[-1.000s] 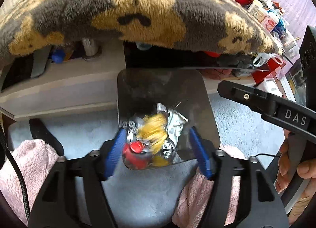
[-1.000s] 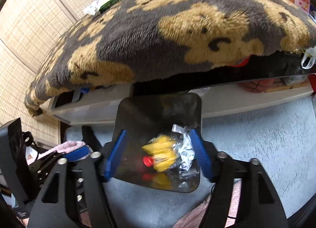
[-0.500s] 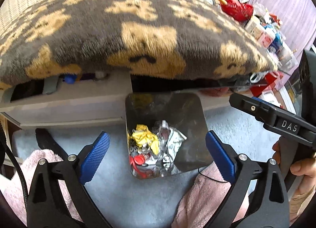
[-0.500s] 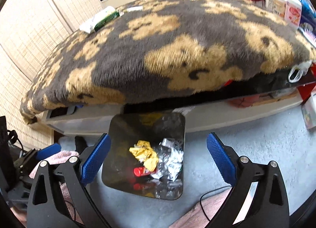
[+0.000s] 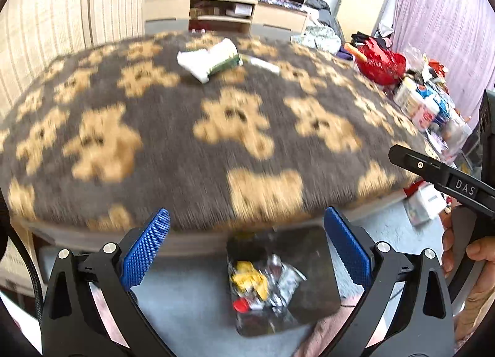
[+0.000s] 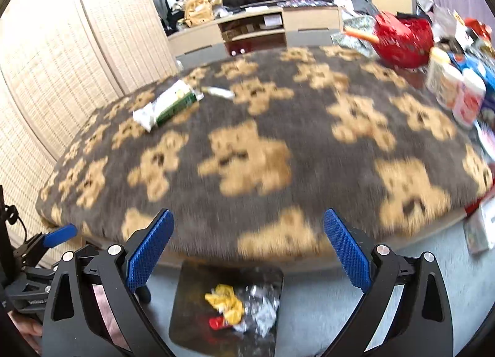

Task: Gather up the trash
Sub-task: 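Grasp the white toothpaste box with the left tool while the right tool grasps the white tube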

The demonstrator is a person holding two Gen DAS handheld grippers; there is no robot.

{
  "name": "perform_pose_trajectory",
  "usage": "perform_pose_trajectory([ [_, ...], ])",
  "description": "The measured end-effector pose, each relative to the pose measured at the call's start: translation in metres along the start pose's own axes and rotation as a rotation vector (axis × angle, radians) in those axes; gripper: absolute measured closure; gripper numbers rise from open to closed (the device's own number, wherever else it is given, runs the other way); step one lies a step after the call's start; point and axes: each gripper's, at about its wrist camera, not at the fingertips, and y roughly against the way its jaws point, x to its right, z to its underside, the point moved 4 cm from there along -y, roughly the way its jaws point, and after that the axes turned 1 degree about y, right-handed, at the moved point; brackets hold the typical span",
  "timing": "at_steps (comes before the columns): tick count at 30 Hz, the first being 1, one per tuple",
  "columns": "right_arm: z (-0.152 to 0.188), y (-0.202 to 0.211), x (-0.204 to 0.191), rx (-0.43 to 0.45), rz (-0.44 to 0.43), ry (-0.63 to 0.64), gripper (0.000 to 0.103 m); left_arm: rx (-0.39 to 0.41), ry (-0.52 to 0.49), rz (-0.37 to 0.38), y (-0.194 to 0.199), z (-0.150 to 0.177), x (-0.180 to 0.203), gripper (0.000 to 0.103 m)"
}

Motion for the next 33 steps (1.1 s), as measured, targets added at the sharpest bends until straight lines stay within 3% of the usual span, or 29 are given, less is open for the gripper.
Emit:
perform_pose_trajectory([
  [11,-0.091,-0.08,-0.013,0.017,0.039,0.071,0.005,0.038,-0.029,-0.084,-0.044,-0.092,-0.033,0.008],
  [18,-0.125,-0.135,-0.017,0.001,0.039,0.105,0.005,0.036,-0.028,-0.117,-0.091,-0.136,-0.057,0.008],
  [20,-0.132,-0.149,-0.021,-0.003,0.011,0.108,0.009,0.024,-0.036,-0.126,-0.108,-0.146,-0.062,0.008],
  [25,-0.143,-0.187,-0.032,-0.036,-0.023,0.138,0.037,0.031,-0.065,-0.136,-0.133,-0.166,-0.067,0.01],
  [27,-0.145,-0.198,-0.035,-0.053,-0.036,0.141,0.041,0.031,-0.071,-0.133,-0.142,-0.174,-0.068,0.013],
  [33,-0.156,-0.222,-0.047,-0.06,-0.05,0.185,0.042,0.021,-0.099,-0.112,-0.163,-0.187,-0.065,0.018],
])
